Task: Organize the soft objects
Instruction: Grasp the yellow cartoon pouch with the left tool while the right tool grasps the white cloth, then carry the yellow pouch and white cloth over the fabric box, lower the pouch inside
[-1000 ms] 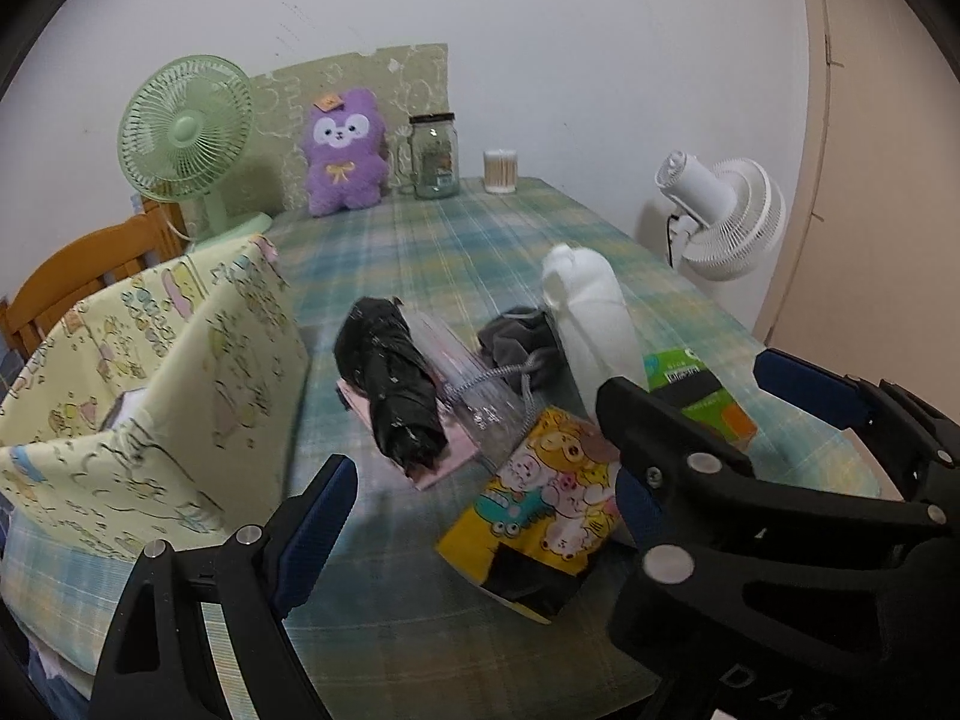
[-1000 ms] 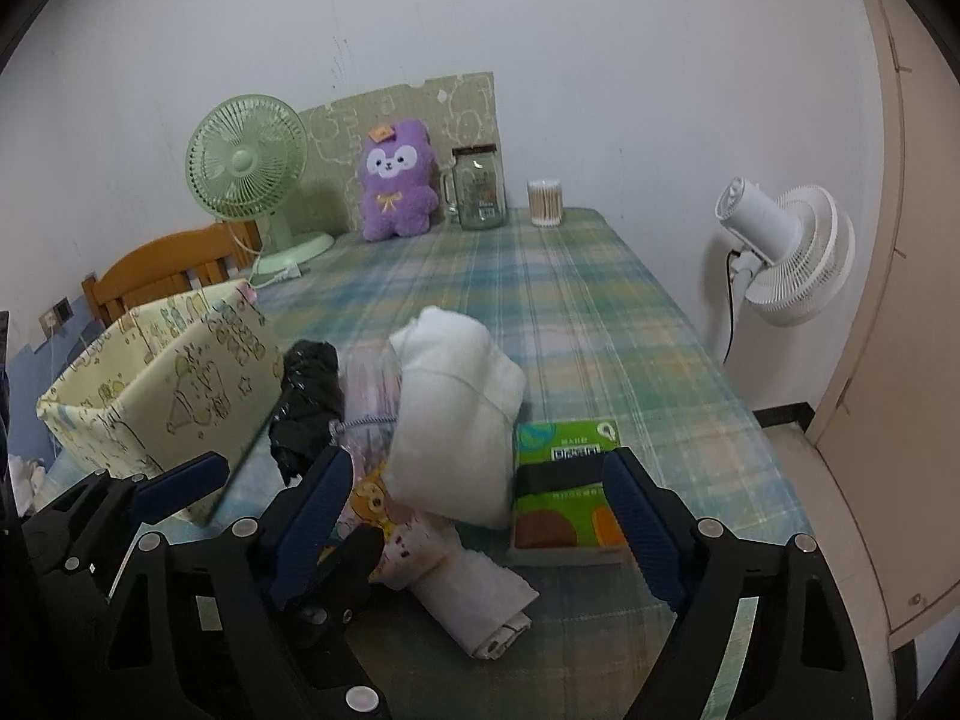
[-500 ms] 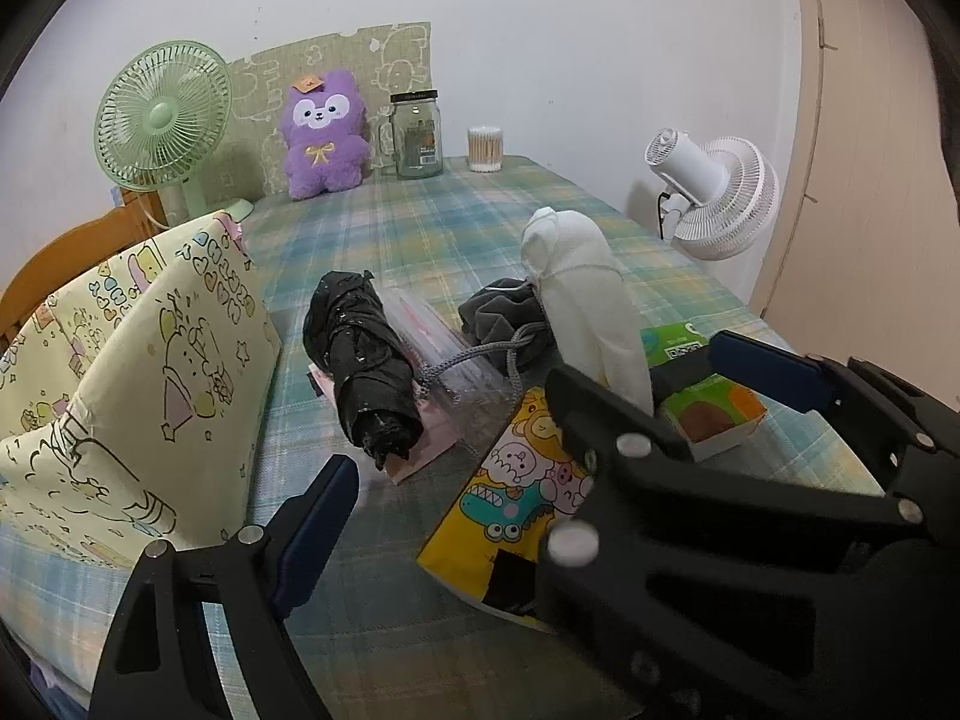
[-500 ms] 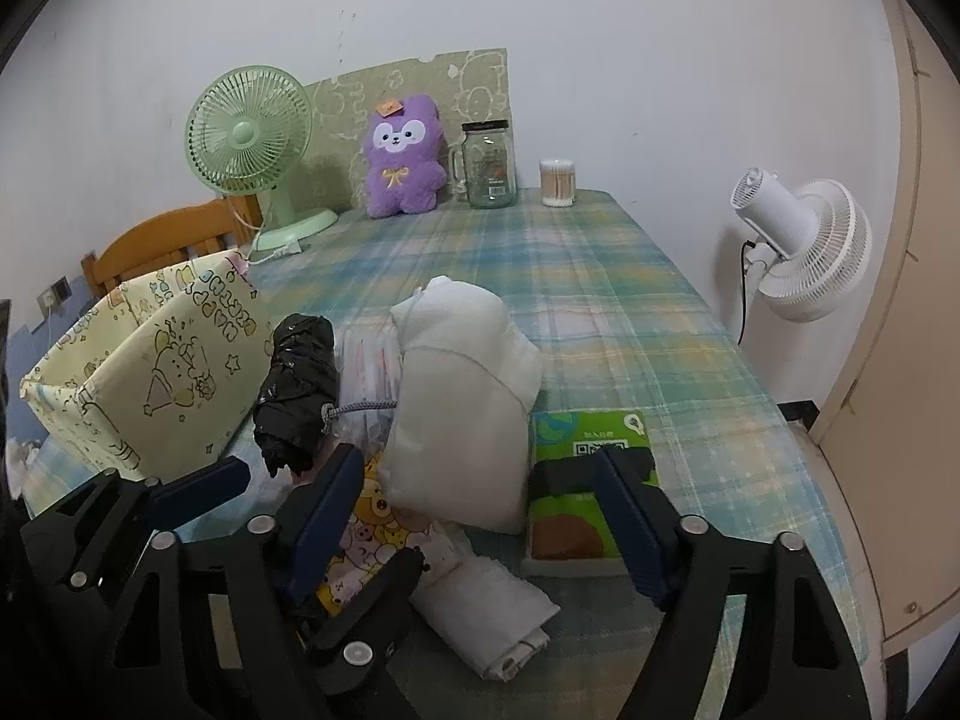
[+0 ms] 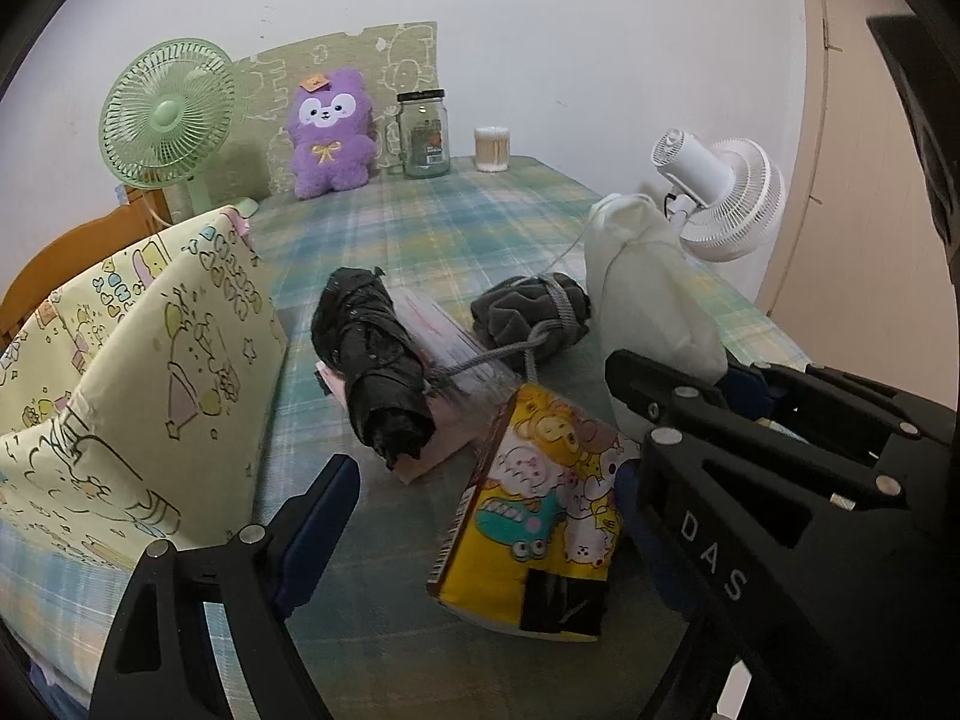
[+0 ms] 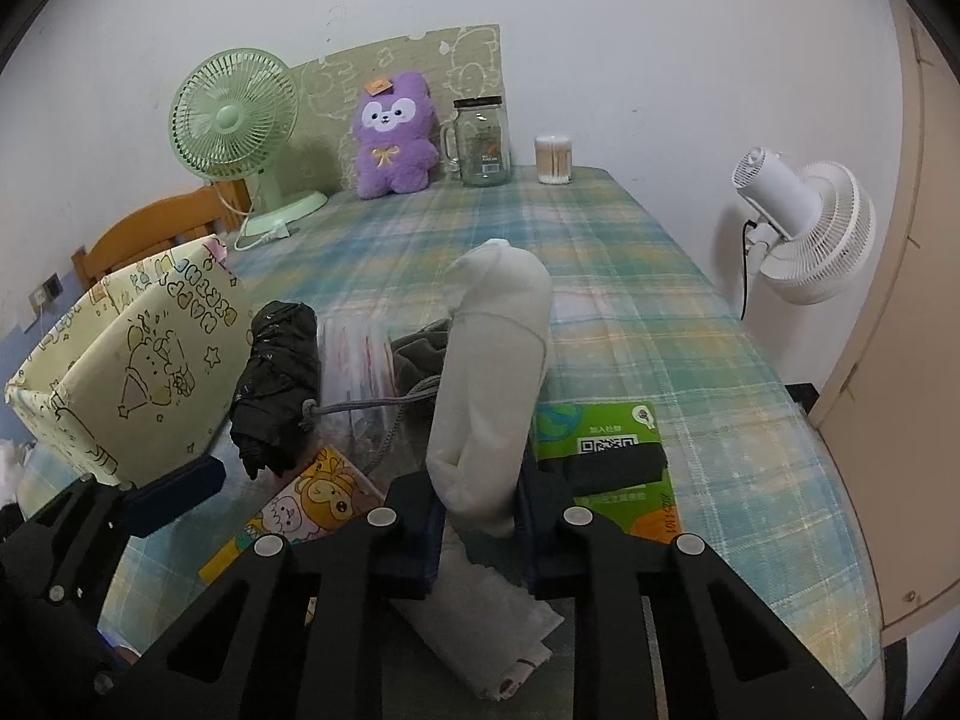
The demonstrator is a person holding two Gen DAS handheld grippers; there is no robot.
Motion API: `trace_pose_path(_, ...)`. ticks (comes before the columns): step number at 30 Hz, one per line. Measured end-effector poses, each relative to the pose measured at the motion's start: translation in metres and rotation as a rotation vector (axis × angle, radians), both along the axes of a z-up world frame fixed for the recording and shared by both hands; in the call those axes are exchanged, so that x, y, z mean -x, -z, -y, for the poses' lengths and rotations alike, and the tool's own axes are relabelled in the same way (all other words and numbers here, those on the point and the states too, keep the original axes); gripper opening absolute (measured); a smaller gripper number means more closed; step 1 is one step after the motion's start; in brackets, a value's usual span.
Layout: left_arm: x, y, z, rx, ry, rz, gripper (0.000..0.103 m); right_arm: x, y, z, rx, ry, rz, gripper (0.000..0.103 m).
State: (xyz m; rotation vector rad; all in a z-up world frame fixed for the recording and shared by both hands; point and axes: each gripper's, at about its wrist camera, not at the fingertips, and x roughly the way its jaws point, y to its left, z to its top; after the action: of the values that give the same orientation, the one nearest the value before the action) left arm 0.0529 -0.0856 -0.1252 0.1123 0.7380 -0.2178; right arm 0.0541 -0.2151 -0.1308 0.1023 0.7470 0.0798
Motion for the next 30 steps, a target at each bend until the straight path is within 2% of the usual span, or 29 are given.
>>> trace_pose_path(9,0.010,-0.007,0.006,-0.010,0.024,0.042,0.090,0.012,-0.007,0.006,-0.012,0.003,0.036,0.022)
trace_pose_path(15,0.006,0.001,0.009,-0.021,0.029,0.012,0.089,0.012,-0.004,0.005,-0.008,0.007,0.027,0.021)
trace_pose_path(19,-0.006,0.013,0.005,-0.042,0.014,-0.058,0.063,0.009,-0.001,0.005,-0.009,0.008,0.012,0.022)
trace_pose_path(22,-0.007,0.012,0.002,-0.023,0.022,-0.065,0.054,0.005,-0.001,0.001,-0.005,0.003,0.010,0.022)
trace_pose_path(30,-0.005,-0.001,-0.001,-0.005,0.040,-0.041,0.050,0.001,-0.011,-0.004,0.011,0.013,0.014,0.022)
